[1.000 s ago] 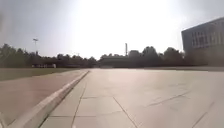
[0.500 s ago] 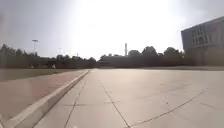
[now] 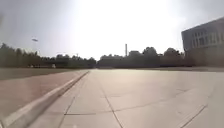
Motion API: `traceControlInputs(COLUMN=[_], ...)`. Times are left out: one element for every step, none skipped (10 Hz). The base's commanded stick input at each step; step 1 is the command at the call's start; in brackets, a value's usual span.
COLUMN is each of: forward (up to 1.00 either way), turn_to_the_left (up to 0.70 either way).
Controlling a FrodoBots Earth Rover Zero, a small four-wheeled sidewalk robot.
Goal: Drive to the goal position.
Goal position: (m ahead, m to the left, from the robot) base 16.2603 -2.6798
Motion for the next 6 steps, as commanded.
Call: traceControlInputs(forward=[0.7,0.7,0.7,0.7,0.7,0.7], turn_to_the_left=[0.0,0.0,0.0,0.0,0.0,0.0])
